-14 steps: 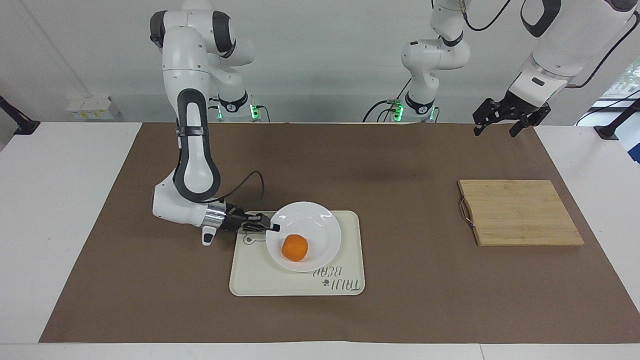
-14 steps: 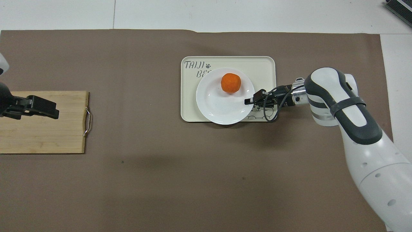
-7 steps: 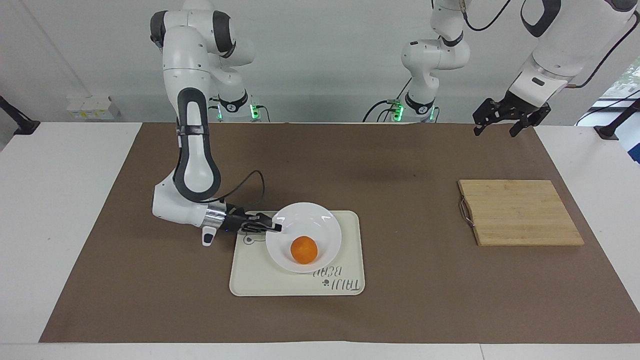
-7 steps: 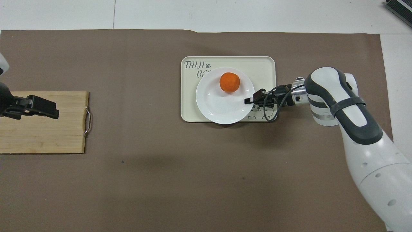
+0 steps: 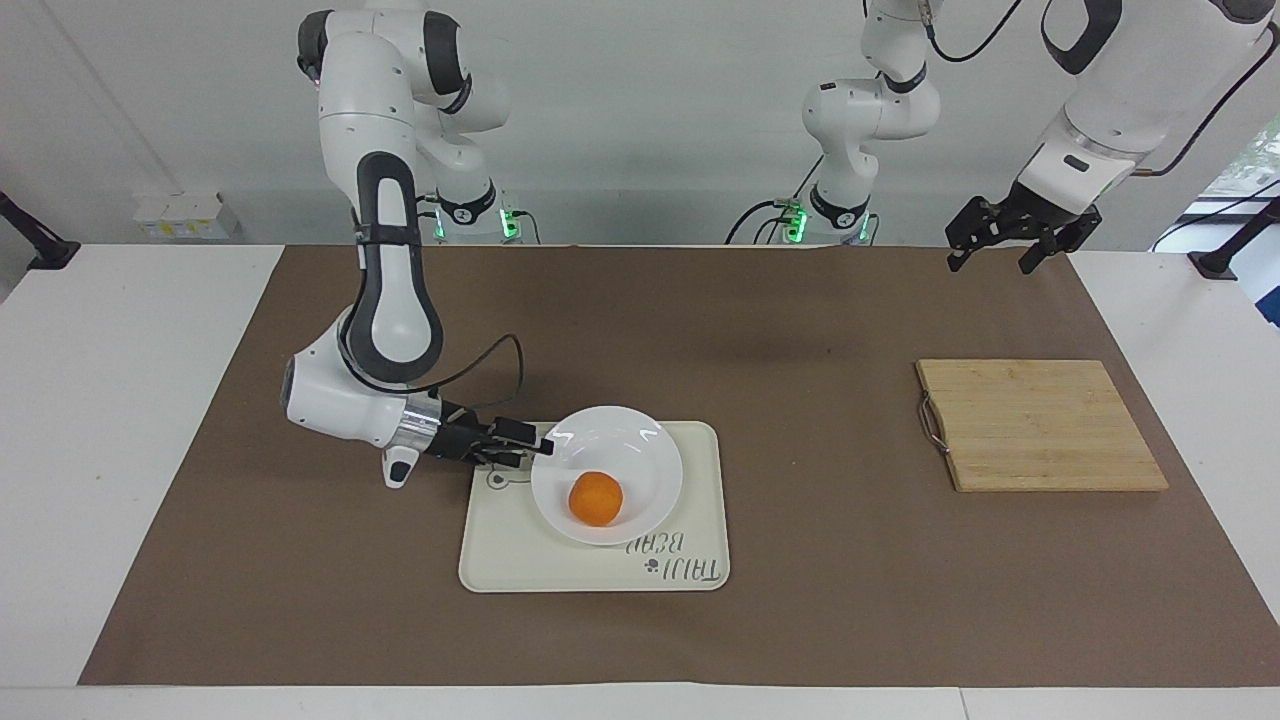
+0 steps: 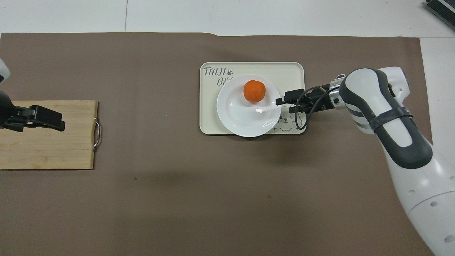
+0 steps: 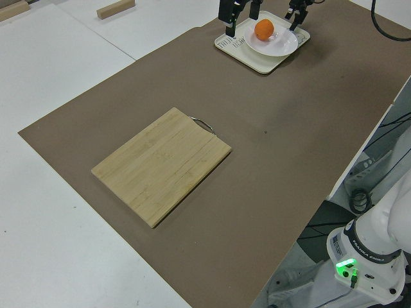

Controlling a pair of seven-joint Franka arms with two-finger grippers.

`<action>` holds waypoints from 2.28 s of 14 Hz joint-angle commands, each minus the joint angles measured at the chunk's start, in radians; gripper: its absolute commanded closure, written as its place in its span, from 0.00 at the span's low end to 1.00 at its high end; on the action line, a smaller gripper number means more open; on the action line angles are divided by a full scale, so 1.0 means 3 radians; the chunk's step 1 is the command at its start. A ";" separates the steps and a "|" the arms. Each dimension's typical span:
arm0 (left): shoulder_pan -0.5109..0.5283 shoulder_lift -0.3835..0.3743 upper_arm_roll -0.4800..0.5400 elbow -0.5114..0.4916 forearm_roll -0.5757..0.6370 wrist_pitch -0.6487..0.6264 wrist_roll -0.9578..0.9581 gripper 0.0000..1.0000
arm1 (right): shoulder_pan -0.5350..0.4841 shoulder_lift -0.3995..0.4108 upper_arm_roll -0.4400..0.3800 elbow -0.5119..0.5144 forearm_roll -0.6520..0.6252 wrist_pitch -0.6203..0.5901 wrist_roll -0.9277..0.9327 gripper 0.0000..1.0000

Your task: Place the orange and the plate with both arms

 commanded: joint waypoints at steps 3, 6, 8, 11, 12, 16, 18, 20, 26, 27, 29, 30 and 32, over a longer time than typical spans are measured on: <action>0.0041 -0.0052 -0.0033 -0.0024 0.0058 -0.0043 0.0031 0.00 | -0.0022 -0.0345 -0.0001 -0.0042 -0.0856 0.0114 0.0218 0.00; 0.0046 -0.0052 -0.0033 -0.0024 0.0058 -0.0043 0.0031 0.00 | -0.0037 -0.0616 -0.0001 -0.0057 -0.1592 0.0068 0.0616 0.00; 0.0041 -0.0052 -0.0033 -0.0024 0.0058 -0.0043 0.0031 0.00 | -0.0047 -0.0800 0.0004 -0.0057 -0.2042 -0.0075 0.0841 0.00; 0.0041 -0.0052 -0.0033 -0.0024 0.0058 -0.0043 0.0031 0.00 | -0.0103 -0.1026 -0.0001 -0.0047 -0.2391 -0.0320 0.0934 0.00; 0.0041 -0.0052 -0.0033 -0.0024 0.0058 -0.0043 0.0031 0.00 | -0.0134 -0.1092 -0.0001 -0.0047 -0.2478 -0.0382 0.0934 0.00; 0.0046 -0.0052 -0.0033 -0.0024 0.0063 -0.0043 0.0031 0.00 | -0.0216 -0.1373 -0.0016 -0.0037 -0.2744 -0.0576 0.0954 0.00; 0.0041 -0.0052 -0.0033 -0.0024 0.0058 -0.0043 0.0031 0.00 | -0.0216 -0.1521 -0.0027 -0.0031 -0.2887 -0.0638 0.0970 0.00; 0.0041 -0.0052 -0.0033 -0.0024 0.0058 -0.0043 0.0031 0.00 | -0.0211 -0.1649 -0.0027 -0.0031 -0.2979 -0.0719 0.1214 0.00; 0.0041 -0.0052 -0.0033 -0.0024 0.0058 -0.0043 0.0031 0.00 | -0.0236 -0.1763 -0.0027 0.0381 -0.3056 -0.1378 0.1277 0.00; 0.0041 -0.0052 -0.0033 -0.0024 0.0063 -0.0043 0.0031 0.00 | -0.0236 -0.1773 -0.0027 0.0454 -0.3112 -0.1470 0.1272 0.00; 0.0041 -0.0052 -0.0033 -0.0024 0.0058 -0.0043 0.0031 0.00 | -0.0216 -0.1819 -0.0027 0.0592 -0.3240 -0.1726 0.1272 0.00; 0.0041 -0.0052 -0.0033 -0.0024 0.0058 -0.0043 0.0031 0.00 | -0.0216 -0.1854 -0.0027 0.0633 -0.3276 -0.1813 0.1272 0.00; 0.0041 -0.0052 -0.0038 -0.0024 0.0058 -0.0043 0.0031 0.00 | -0.0216 -0.1931 -0.0027 0.0633 -0.3292 -0.1814 0.1277 0.00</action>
